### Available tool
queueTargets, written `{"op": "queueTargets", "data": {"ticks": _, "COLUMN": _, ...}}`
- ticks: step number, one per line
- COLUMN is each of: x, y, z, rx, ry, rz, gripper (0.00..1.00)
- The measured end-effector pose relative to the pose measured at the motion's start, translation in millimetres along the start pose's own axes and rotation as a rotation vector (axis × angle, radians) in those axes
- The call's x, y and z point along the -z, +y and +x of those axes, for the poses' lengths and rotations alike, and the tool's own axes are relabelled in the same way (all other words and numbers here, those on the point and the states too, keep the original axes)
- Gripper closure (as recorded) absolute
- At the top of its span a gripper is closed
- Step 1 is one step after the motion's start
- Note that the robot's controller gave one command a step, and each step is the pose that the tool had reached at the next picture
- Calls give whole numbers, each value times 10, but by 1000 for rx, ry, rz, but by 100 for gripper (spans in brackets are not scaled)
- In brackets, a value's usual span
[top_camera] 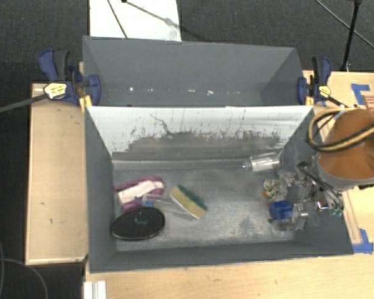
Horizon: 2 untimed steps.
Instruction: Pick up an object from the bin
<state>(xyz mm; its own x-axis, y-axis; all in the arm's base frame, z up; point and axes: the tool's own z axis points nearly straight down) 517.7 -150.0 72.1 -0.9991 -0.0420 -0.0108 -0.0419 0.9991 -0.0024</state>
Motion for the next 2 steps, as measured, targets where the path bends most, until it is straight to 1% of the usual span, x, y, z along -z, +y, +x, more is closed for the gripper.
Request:
{"op": "queueTargets", "data": {"ticks": 1, "x": 15, "y": -7, "z": 14, "rx": 2, "ry": 3, "rz": 1, "gripper": 100}}
{"op": "queueTargets", "data": {"ticks": 2, "x": 1378, "y": 179, "z": -213, "rx": 43, "ry": -1, "rz": 0, "gripper": 100}}
